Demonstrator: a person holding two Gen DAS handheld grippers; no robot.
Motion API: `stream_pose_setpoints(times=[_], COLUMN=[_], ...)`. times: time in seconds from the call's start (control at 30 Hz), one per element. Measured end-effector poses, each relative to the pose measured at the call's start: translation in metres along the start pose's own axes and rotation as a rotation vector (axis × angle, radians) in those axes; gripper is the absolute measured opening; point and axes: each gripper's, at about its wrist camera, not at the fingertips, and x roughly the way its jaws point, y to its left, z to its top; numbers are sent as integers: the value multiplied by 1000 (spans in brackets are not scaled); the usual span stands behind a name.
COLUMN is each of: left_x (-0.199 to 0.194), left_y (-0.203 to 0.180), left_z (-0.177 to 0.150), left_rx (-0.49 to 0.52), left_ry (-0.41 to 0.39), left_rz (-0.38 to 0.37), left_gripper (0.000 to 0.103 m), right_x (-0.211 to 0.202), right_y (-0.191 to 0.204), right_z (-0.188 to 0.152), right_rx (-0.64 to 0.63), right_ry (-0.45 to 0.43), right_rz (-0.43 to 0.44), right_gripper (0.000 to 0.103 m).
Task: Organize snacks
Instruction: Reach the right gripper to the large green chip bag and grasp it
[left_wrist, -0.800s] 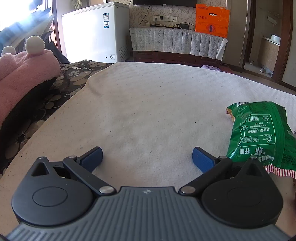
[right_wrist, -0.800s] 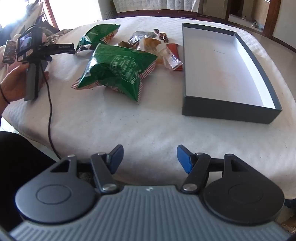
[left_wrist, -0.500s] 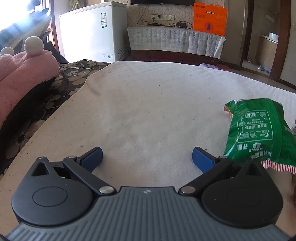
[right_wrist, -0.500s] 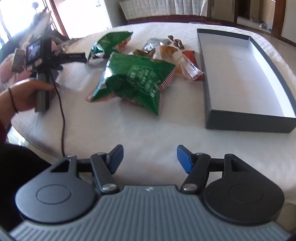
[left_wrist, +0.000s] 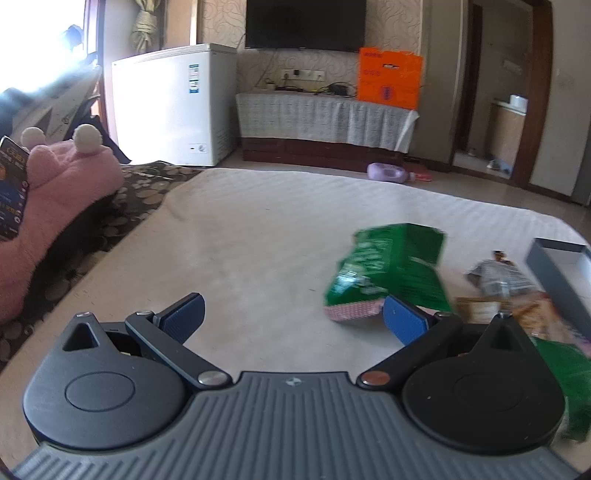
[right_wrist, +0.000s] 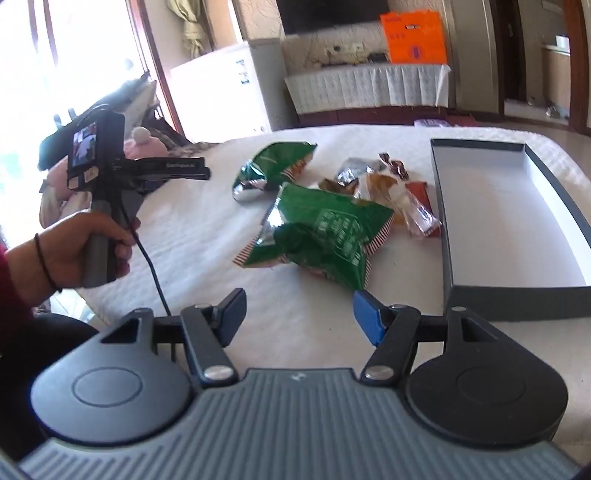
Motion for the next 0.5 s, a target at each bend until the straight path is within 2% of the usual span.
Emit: stream_pose_setpoints(times=[0.07,0.13,0.2,0.3,0.33,0.37,0.5], left_x=[-17,-28,-35,-26,-17,-14,-5], left_y=[-29,-50,-61,-60,-54,-55,-52], left_z=[-16,-28,-30,-30,-30,-30,-24], left_rx=[31,62,79,38,14,4,31], left_ry=[18,18,-19,-14,11,26,35], left_rz=[-40,-37,-15,0,-7,-8,4], left_gripper=[103,103,103,103,103,103,103], right_x=[-1,0,-5,-3,0,2,26], right_y=[-4,-10,-16,-26,-29,-32,-42], right_z=[0,0,-1,3,7,9,21], right_rx=[-9,-25,-26,8,33,62,170], right_ry=[-24,-46,-61,-73,-81,-95,-77], right_rz=[13,27,32,1,-12,-22,-43], right_gripper=[66,66,66,69,80,84,85])
